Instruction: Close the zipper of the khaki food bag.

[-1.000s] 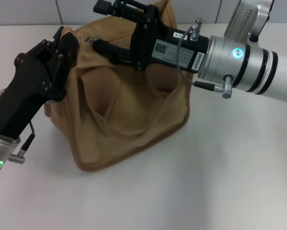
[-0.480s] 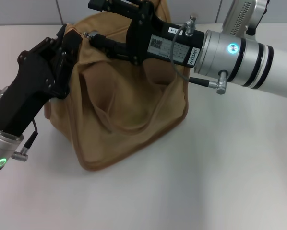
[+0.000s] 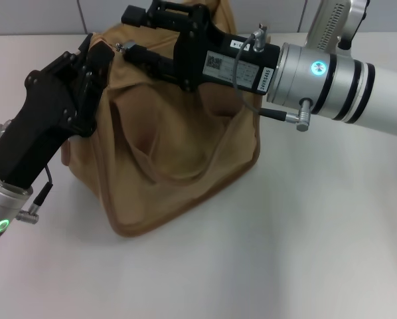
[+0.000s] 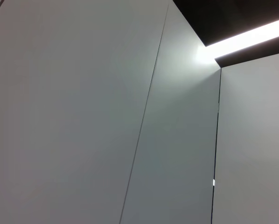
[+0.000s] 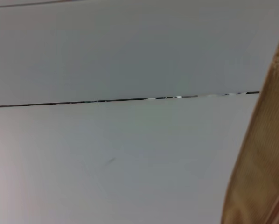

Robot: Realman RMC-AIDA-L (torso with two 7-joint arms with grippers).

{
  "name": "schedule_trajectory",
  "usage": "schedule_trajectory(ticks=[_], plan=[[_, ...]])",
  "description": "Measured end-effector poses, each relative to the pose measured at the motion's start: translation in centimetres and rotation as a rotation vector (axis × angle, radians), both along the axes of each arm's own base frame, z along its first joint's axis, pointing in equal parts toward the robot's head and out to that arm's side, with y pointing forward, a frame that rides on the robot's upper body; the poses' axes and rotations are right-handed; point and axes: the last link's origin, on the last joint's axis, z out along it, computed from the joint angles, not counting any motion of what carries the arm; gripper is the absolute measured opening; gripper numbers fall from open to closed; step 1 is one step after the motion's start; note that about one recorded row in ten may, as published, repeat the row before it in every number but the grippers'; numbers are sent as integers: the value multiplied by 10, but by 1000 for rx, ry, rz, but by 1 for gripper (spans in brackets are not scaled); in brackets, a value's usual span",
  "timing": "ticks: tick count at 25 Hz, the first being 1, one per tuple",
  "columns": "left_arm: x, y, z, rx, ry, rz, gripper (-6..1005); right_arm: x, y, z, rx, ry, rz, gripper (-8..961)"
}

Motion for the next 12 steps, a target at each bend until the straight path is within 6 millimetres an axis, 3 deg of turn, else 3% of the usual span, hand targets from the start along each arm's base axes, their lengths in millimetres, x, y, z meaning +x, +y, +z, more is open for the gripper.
schedule_trajectory(ticks=[10,12], plan=[[1,0,0,-2,-1,-2,75,1,0,-1,44,-26,31,426],[0,0,0,-2,-1,0,75,1,0,-1,53,-29,40,328]])
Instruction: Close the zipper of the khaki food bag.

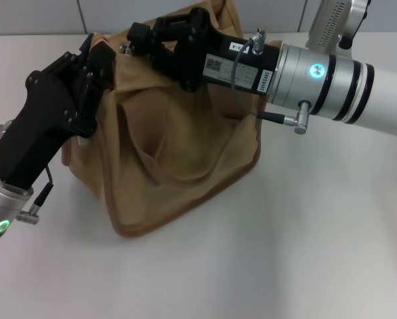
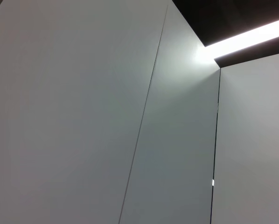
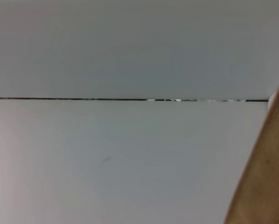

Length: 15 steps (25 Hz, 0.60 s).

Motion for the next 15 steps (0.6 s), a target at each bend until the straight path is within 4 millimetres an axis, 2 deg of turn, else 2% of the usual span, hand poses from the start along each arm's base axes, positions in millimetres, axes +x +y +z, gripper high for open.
schedule_trajectory(ticks=[3,8,15], plan=[[-1,0,0,0,0,2,75,0,0,0,7,-1,10,180],[-1,-2,0,-3,-1,5,76,2,-1,0,16,-3,16,5],[-4,-5,-1,-9,2,11,76,9,-3,4,54,-3,27,-1]])
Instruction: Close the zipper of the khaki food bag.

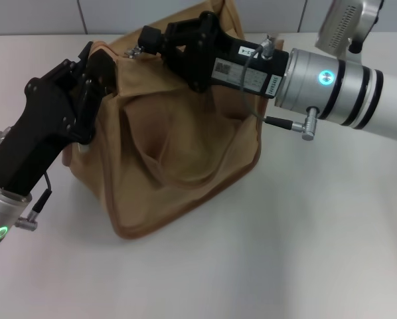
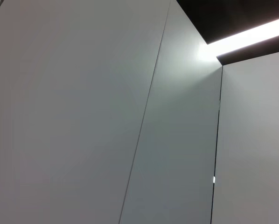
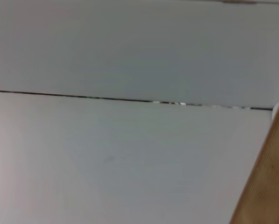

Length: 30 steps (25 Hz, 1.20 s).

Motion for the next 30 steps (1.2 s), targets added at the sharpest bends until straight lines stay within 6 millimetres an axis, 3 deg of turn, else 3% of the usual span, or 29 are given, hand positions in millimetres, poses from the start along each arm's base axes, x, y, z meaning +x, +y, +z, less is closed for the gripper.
schedule_trajectory(ticks=[15,30], plan=[[-12,-10,5,20,-4,44,76,25,2,15,113,21,-60,0],[-21,-10,11,50,-6,88,76,71,-5,52,334,75,-136,2]])
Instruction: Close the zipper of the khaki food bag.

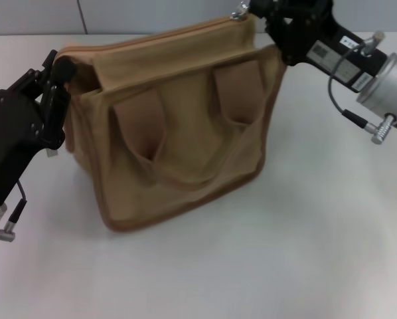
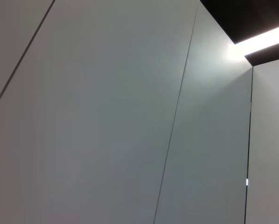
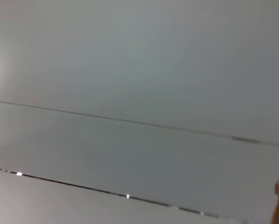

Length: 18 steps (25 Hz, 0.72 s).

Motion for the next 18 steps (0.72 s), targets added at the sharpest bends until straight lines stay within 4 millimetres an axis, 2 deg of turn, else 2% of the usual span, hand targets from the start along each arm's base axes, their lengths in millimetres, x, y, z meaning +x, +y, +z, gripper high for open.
schedule_trajectory(ticks=[7,15,18], plan=[[-1,3,-3,-10,13,21,76,7,-8,19,200,7,59,25],[-6,6,-7,-19,29,66,84,22,-15,24,314,-31,35,51],[-8,6,-7,-19,37,74,100,27,-21,24,339,-48,36,230]])
